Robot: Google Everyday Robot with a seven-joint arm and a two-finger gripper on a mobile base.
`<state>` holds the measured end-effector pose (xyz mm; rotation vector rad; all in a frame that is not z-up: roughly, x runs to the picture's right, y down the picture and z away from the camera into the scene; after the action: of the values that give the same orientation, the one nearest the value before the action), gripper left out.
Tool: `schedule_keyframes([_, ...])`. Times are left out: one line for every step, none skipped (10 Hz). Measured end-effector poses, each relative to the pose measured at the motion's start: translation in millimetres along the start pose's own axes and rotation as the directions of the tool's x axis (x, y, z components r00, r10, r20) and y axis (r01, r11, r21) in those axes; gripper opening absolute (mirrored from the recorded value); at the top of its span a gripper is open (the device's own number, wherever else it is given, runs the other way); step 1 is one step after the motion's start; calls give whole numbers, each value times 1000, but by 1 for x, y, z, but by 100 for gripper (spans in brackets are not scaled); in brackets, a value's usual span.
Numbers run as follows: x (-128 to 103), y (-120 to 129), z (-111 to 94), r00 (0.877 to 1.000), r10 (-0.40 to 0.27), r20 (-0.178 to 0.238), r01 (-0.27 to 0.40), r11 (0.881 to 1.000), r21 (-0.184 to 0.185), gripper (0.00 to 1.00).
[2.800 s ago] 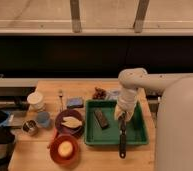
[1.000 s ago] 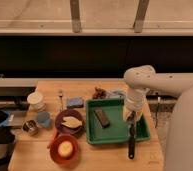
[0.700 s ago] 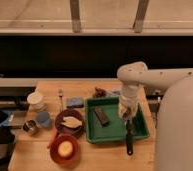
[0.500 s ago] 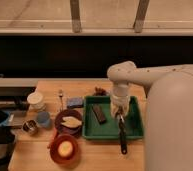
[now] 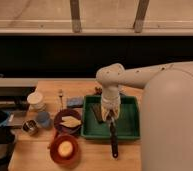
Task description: Wipe tray with brush
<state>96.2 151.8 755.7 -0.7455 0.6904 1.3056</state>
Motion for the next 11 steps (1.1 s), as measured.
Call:
schedule_keyframes([11,-10,-3,1000,12,7,-12,1000,5,0])
schedule_keyframes([22,-25,-8,999,29,18,-29,999,12,0])
schedule_keyframes([32,-41,-14,998,50,28,-50,999,18,0])
schedule_keyframes([38,-57,-18,997,61,36,-62,998,24,0])
schedule_keyframes([43,-74,-23,996,74,45,-75,997,33,0])
schedule_keyframes([44,-80,-28,995,81,51,-83,996,36,0])
schedule_keyframes([41,-86,-33,994,89,60,-92,995,43,0])
schedule_keyframes([36,-87,-39,994,83,70,-87,995,52,0])
schedule_keyframes([29,-83,-44,995,68,76,-73,995,63,0])
schedule_keyframes([21,-73,-47,996,45,76,-50,996,68,0])
schedule_keyframes([12,-58,-48,997,21,73,-26,997,71,0])
